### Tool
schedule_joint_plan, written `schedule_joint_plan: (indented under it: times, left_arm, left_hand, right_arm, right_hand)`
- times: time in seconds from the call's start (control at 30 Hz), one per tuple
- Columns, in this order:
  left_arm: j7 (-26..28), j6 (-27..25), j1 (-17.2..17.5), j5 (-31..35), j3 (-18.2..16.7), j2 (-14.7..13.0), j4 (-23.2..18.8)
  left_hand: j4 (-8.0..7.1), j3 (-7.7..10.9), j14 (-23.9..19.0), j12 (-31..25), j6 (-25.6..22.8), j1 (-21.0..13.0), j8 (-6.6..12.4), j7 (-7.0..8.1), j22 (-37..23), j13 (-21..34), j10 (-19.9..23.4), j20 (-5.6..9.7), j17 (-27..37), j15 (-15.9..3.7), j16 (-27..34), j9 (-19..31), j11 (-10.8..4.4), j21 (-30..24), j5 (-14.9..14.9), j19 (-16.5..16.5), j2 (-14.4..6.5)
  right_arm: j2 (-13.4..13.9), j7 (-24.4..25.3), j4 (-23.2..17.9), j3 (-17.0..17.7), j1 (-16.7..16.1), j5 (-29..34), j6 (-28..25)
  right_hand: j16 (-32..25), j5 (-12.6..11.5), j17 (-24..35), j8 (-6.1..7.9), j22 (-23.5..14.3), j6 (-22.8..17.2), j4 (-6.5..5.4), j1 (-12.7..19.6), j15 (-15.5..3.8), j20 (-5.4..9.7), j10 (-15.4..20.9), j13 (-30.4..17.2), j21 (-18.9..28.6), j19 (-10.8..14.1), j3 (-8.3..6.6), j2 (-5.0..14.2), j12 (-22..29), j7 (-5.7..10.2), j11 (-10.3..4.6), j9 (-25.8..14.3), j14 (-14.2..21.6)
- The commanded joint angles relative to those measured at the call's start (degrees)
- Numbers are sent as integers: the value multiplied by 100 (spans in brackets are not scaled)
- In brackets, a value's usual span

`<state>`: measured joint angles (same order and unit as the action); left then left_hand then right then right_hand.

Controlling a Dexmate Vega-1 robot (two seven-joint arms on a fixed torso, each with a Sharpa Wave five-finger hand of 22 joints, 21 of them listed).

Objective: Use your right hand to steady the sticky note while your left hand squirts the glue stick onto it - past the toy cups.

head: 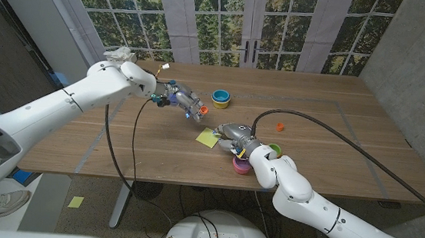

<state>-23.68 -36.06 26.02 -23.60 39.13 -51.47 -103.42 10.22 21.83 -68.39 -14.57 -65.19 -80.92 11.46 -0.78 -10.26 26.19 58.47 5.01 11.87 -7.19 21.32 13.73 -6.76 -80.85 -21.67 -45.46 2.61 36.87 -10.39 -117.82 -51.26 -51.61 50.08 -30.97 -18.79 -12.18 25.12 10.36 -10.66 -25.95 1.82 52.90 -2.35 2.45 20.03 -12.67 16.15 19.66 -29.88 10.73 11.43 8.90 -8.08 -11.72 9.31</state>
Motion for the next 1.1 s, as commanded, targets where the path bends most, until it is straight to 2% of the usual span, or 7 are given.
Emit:
schedule_joint_plan:
  times: [0.03, 0.3, 0.57, 0.83, 1.1]
  left_arm:
    - [588, 219, 241, 337, -135, -73, -214]
    - [1002, 416, 510, 596, -268, -178, -442]
    - [1565, 689, 815, 1253, -305, -320, -721]
    - [1759, 807, 951, 1549, -371, -289, -689]
    - [2108, 1077, 1067, 2304, -265, -277, -622]
  left_hand:
    - [-24, 3, -614, -2, -113, -30, 27, -200, -28, 12, 962, 701, 9, -669, -28, 30, 83, 8, -34, -9, -88]
    - [-28, 1, -615, 0, -108, -26, 24, -185, -27, 38, 959, 700, 10, -669, -36, 29, 82, 12, -33, -6, -97]
    - [-29, -1, -620, 26, -151, -22, 36, -147, -26, 8, 985, 701, 17, -669, -38, 25, 5, 17, -31, -2, -100]
    - [-32, -3, -603, 44, -153, -16, 32, -131, -26, 0, 983, 698, 9, -670, -56, 21, -20, 20, -29, -1, -105]
    - [-35, -7, -589, 66, -137, -6, 23, -75, -27, -5, 967, 697, 6, -670, -71, 17, -35, 25, -21, 8, -106]
  right_arm:
    - [13, 663, 88, 322, -135, -569, 368]
    - [-46, 984, 122, 493, -191, -945, 367]
    - [-80, 1297, 176, 702, -255, -1502, 476]
    - [-84, 1688, 225, 932, -354, -2088, 647]
    - [-71, 1912, 319, 1116, -394, -2727, 931]
  right_hand:
    - [-24, -1, 2, -11, -11, 100, -8, -136, -861, 327, -41, -9, 32, 71, 81, -38, 2, -45, 67, -16, 46]
    - [-4, -13, -13, -1, -9, 173, -3, -221, -807, 287, -82, -7, 29, 68, 168, -70, 4, -86, 114, -14, 17]
    - [15, -17, -34, 15, -7, 209, -9, -332, -756, 244, -110, -5, 26, 68, 273, -132, 9, -128, 159, -10, -1]
    - [30, -31, -56, 28, -5, 231, 3, -393, -722, 215, -129, -3, 20, 61, 328, -140, 14, -164, 189, -7, -2]
    - [40, -44, -71, 38, -4, 246, 6, -459, -703, 204, -145, 0, 13, 55, 381, -132, 19, -180, 206, -3, -4]
